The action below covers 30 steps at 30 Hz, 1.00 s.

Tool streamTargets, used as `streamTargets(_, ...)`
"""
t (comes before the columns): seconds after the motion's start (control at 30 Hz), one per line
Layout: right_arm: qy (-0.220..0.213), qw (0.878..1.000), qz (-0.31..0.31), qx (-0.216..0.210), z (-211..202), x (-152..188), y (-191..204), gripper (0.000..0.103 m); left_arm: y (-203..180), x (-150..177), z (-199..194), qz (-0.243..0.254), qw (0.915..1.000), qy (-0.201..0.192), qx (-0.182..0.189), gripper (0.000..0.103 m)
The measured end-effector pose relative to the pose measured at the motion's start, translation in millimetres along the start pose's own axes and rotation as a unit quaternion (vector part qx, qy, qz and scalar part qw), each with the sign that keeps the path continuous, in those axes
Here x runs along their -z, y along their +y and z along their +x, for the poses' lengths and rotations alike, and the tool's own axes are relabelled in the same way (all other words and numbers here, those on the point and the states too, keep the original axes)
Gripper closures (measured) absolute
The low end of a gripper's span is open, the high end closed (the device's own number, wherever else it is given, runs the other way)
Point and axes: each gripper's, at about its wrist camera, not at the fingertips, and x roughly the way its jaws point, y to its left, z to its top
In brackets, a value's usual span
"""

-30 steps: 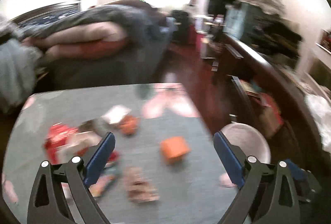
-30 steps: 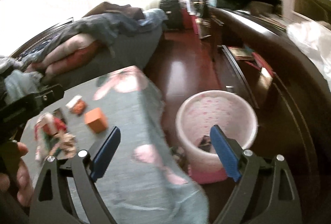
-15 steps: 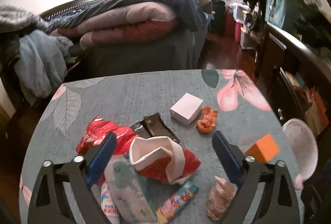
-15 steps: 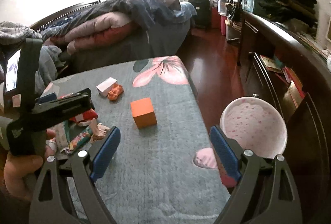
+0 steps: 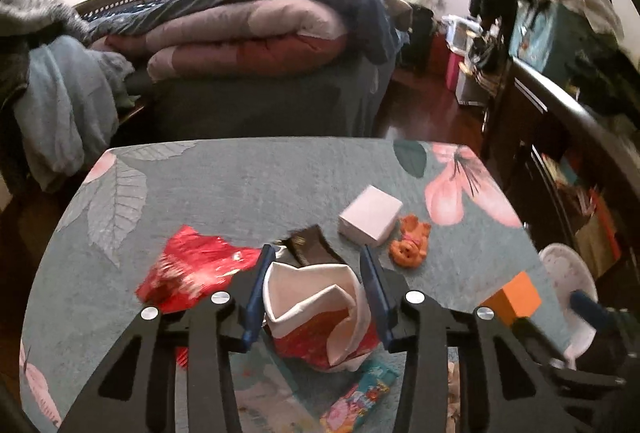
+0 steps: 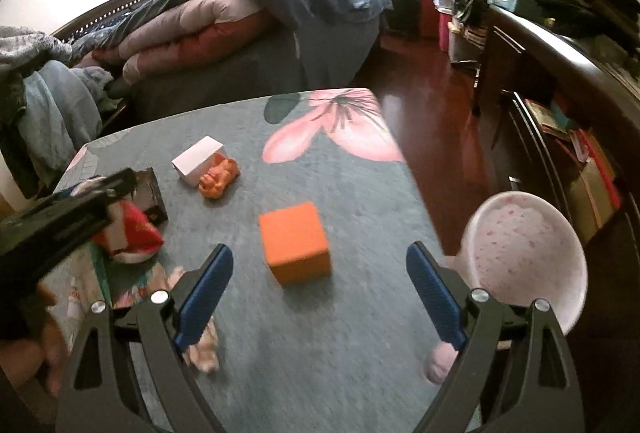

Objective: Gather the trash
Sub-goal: 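Grasp the red-and-white paper cup with the left gripper while the right gripper grasps the orange sponge cube, then carry the cup and sponge over the wastebasket and release both into it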

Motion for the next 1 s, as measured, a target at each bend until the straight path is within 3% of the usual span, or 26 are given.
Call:
streamTargets(0.1, 0.006, 1.0, -0.011, -0.001, 11.5, -4.3, 9.2, 0.021, 12.4, -2.9, -9.9, -0.016, 0.9998, -0.009, 0.006, 0.06)
streamTargets(0.33, 0.02, 0.999, -0.04, 0.017, 23.6, -5.5, 23.5, 0.064, 44.6, -10.6, -35.7, -0.067, 0.9964, -0.033, 0.041, 0.061)
streamTargets(0.57, -0.011, 0.999, -0.034, 0.005, -5.7, -8.2, 20.1, 0.064, 59.1, -13.3, -58.7, -0.088, 0.9934, -0.048, 0.058, 0.061)
streamTargets(1.0, -0.041, 0.998, -0.029, -0.024, -72.9, 6.7, 13.9, 0.064, 39.0, -8.6, -93.0, -0.066, 0.9936, -0.068, 0.063, 0.061)
